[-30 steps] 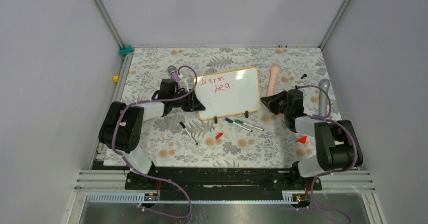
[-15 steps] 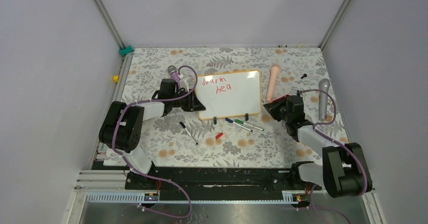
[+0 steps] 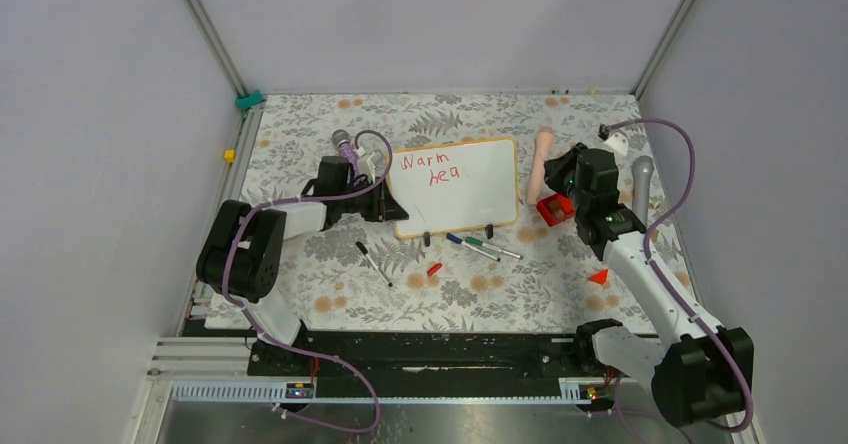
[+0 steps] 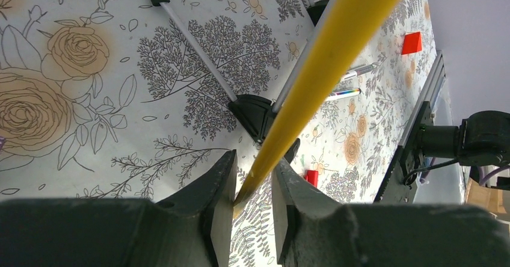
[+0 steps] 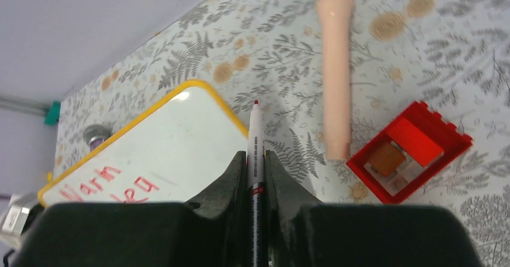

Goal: Write a sentence on the whiteboard

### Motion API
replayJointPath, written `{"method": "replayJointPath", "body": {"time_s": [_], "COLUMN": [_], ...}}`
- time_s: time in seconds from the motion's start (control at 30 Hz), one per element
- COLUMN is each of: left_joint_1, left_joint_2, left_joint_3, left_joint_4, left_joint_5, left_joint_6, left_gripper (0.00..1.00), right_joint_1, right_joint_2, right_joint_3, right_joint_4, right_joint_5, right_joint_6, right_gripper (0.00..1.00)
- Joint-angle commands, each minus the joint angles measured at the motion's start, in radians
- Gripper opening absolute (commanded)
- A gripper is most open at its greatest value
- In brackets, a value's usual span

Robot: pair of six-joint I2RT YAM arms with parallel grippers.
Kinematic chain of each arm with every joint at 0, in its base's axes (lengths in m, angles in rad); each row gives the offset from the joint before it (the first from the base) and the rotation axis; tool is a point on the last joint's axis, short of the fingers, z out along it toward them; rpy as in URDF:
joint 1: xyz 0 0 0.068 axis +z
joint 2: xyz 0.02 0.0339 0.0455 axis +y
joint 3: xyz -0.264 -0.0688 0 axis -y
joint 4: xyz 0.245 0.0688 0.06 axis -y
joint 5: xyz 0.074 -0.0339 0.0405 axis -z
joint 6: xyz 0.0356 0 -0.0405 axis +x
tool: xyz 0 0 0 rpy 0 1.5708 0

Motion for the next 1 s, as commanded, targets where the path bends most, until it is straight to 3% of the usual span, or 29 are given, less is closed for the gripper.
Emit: {"method": "replayJointPath", "body": {"time_s": [0.0,0.27,0.67,0.97], "left_joint_1": [-0.009,-0.009,-0.008,-0.009], "left_joint_2": [0.028,0.035,0.038,0.038], "left_joint_3": [0.029,0.035,0.036,0.036], "left_joint_4": [-0.009,-0.022,-0.025,-0.024], "left_joint_5": [-0.022,-0.023,-0.024,-0.022], "left_joint_6": [0.005,0.003,0.005,0.005], "left_gripper": [0.13,0.12,0.14,0.14], "right_joint_1": [0.096,0.285,0.382,0.437], "right_joint_2": [-0.019,0.109,0.211,0.271], "right_joint_3": [0.086,0.232,0.304,0.346], "right_joint_4": [-0.087,-0.172,-0.153,-0.142], "right_joint_5": [0.014,-0.05,-0.119,-0.031], "right_joint_6": [-0.206,-0.414,-0.48,-0.512], "right_gripper": [0.0,0.0,0.0,0.0]}}
